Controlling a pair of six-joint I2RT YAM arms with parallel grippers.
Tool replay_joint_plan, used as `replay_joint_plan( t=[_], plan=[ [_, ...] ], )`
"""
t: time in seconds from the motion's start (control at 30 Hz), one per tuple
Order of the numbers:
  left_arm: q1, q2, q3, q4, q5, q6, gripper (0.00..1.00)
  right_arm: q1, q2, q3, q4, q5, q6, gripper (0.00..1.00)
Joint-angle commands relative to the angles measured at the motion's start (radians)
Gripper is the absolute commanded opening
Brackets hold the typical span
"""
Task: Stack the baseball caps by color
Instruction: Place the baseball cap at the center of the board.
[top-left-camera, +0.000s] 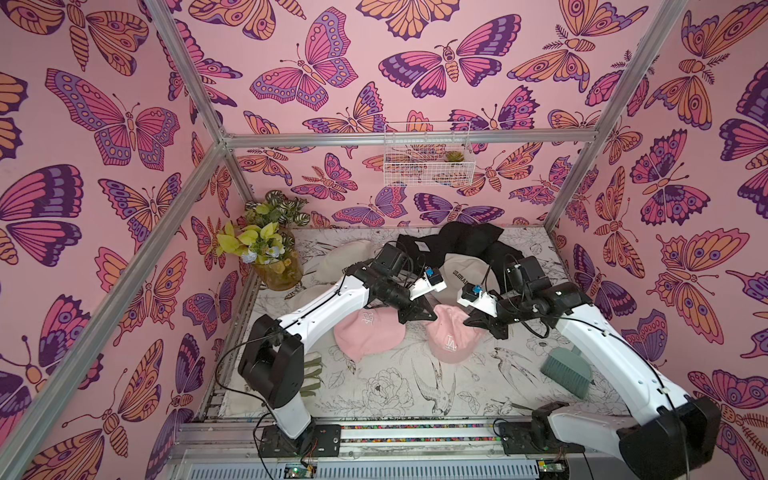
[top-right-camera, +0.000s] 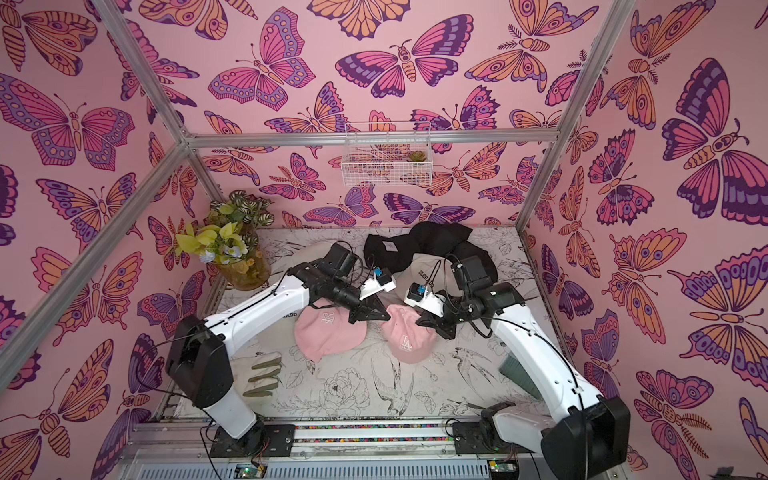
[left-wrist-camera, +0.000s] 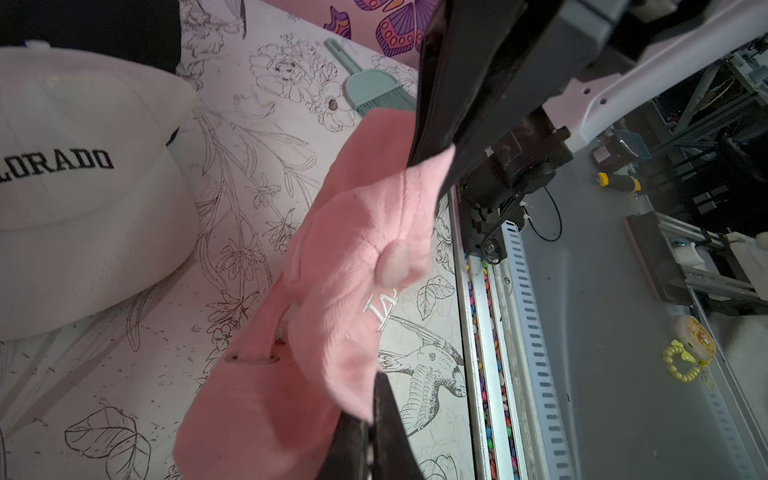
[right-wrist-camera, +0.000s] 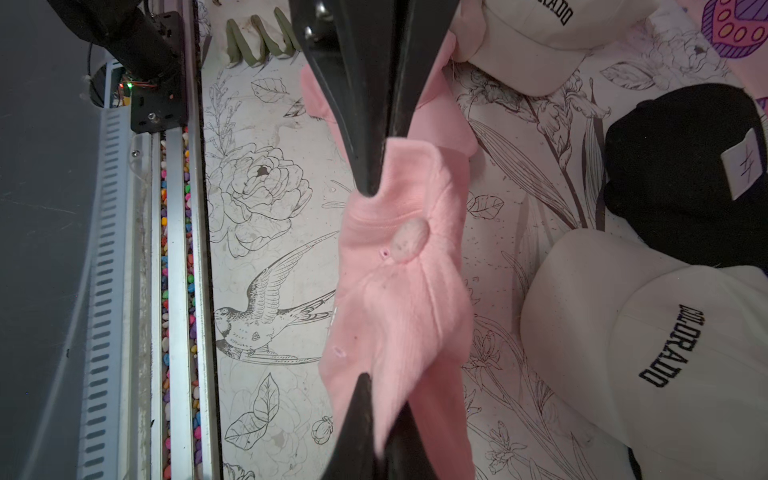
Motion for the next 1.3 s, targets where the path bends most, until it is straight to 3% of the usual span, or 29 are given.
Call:
replay_joint_plan(
  t=[0.0, 0.13, 0.27, 0.37, 0.47, 0.6, 0.8, 1.03, 1.27],
  plan=[
    [0.024, 0.076, 0.046, -0.031, -0.052, -0.046, 0.00, -0.047, 0.124, 0.045, 0.042, 0.008, 0.037, 0.00],
    [0.062, 0.157, 0.118, -0.052, -0.057, -0.078, 0.00, -0.099, 0.275, 0.119, 0.038, 0.027, 0.080, 0.00],
    [0.078, 0.238, 0.187, -0.077, -0.146, -0.112, 0.00, -0.109, 0.413, 0.215, 0.026, 0.117, 0.200, 0.02],
    [0.081, 0.284, 0.236, -0.121, -0.160, -0.123, 0.00, -0.110, 0.461, 0.241, 0.026, 0.089, 0.275, 0.06],
    [0.081, 0.297, 0.234, -0.127, -0.149, -0.138, 0.00, -0.104, 0.481, 0.219, 0.070, 0.067, 0.370, 0.07],
    [0.087, 0.298, 0.206, -0.128, -0.146, -0.142, 0.00, -0.078, 0.504, 0.213, 0.087, 0.136, 0.483, 0.08],
    [0.098, 0.315, 0.201, -0.133, -0.214, -0.221, 0.00, -0.064, 0.528, 0.196, 0.130, 0.187, 0.700, 0.11],
    [0.127, 0.337, 0.199, -0.135, -0.240, -0.305, 0.00, -0.053, 0.496, 0.093, 0.297, 0.114, 0.897, 0.13],
    [0.145, 0.403, 0.259, -0.139, -0.253, -0.358, 0.00, -0.052, 0.534, 0.085, 0.387, 0.193, 0.948, 0.14]
  ],
)
